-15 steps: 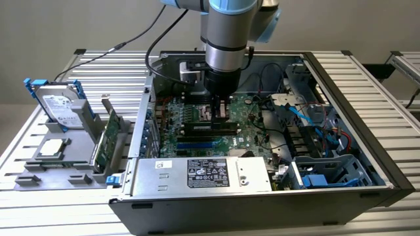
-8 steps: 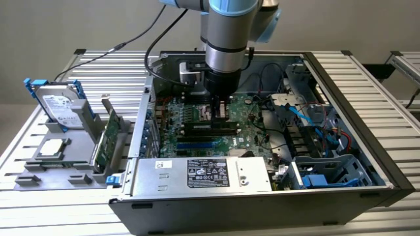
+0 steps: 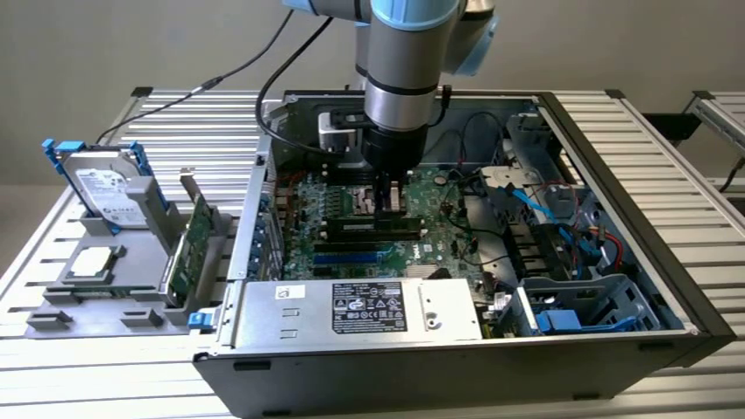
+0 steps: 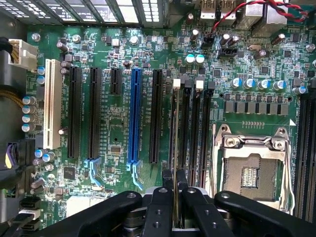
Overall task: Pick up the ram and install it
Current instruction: 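Insert the ram into the slot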
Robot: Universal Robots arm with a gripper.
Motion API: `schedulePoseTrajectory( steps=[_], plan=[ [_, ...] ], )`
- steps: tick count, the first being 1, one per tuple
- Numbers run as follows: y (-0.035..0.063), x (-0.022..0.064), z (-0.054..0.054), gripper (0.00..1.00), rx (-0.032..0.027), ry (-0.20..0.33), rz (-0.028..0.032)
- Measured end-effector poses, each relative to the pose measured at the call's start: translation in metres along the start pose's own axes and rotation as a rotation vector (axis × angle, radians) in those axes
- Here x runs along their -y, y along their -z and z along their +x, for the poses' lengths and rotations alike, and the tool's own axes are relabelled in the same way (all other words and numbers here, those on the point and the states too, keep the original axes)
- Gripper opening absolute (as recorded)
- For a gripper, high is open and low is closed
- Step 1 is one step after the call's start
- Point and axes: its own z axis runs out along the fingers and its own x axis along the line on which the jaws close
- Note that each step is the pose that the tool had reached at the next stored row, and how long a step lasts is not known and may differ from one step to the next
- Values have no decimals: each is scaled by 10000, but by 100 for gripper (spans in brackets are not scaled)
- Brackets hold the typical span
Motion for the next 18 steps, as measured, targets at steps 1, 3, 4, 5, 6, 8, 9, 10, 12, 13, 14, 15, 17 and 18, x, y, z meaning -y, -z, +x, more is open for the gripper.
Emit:
schedulePoseTrajectory(
  steps=[1, 3, 4, 5, 6, 8, 9, 10, 12, 13, 14, 15, 17, 18],
  plan=[
    [0, 0, 0, 14, 0, 0, 0],
    [-1, -3, 1, 14, 1, 0, 0],
    [-2, -6, 3, 14, 1, 0, 0],
    [-2, -6, 3, 14, 0, 0, 0],
    [-3, -6, 3, 14, 0, 0, 0],
    [-6, -6, 4, 14, 0, 0, 0],
    [-10, -6, 3, 14, 2, 0, 1],
    [-12, -5, 3, 14, 1, 0, 1],
    [-16, -5, 3, 14, -1, 0, 0],
    [-18, -5, 3, 14, -1, 0, 0],
    [-19, -5, 3, 14, -1, 0, 0],
    [-21, -5, 3, 14, 0, 0, 0],
    [-23, -5, 3, 14, 0, 0, 0],
    [-25, -5, 3, 14, 0, 0, 0]
  ],
)
